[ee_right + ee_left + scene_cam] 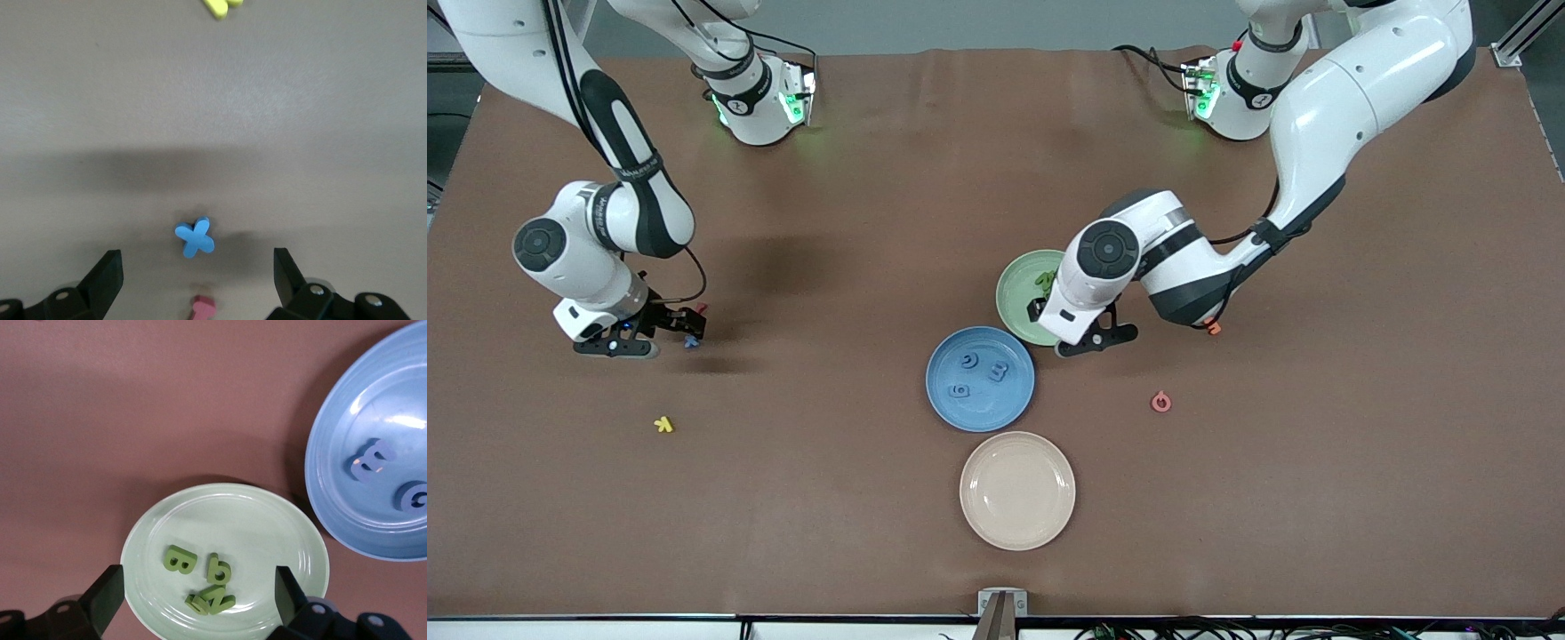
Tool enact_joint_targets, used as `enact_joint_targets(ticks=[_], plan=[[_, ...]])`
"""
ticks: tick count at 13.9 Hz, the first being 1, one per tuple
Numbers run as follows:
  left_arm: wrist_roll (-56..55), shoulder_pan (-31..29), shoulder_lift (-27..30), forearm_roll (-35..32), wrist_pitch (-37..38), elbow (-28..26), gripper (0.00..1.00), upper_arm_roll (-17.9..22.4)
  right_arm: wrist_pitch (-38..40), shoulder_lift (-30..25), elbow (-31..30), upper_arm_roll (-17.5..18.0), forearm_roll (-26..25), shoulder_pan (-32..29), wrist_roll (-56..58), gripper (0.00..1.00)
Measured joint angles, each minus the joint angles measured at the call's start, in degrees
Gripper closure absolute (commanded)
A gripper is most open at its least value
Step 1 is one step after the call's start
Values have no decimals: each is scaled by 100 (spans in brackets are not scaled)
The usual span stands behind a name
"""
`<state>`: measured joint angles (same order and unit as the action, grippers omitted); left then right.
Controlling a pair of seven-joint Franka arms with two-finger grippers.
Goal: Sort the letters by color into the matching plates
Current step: 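Grasp blue x with the right gripper while the left gripper withdraws, then lift x with the right gripper while the left arm returns to rest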
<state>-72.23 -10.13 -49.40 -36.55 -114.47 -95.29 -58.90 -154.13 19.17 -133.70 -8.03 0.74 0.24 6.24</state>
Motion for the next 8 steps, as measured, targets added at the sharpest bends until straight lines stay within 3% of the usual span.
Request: enact_joint_targets(ticks=[4,6,8], plan=[[507,-278,80,186,-5,8,1,-2,-64,181,0,1,0,-12,1,0],[1301,-372,411,932,-48,22,1,250,-118,254,-1,1,0,-22,1,3],[2298,-328,949,1865,-126,-24,1,779,-175,326,-2,1,0,-26,4,9]])
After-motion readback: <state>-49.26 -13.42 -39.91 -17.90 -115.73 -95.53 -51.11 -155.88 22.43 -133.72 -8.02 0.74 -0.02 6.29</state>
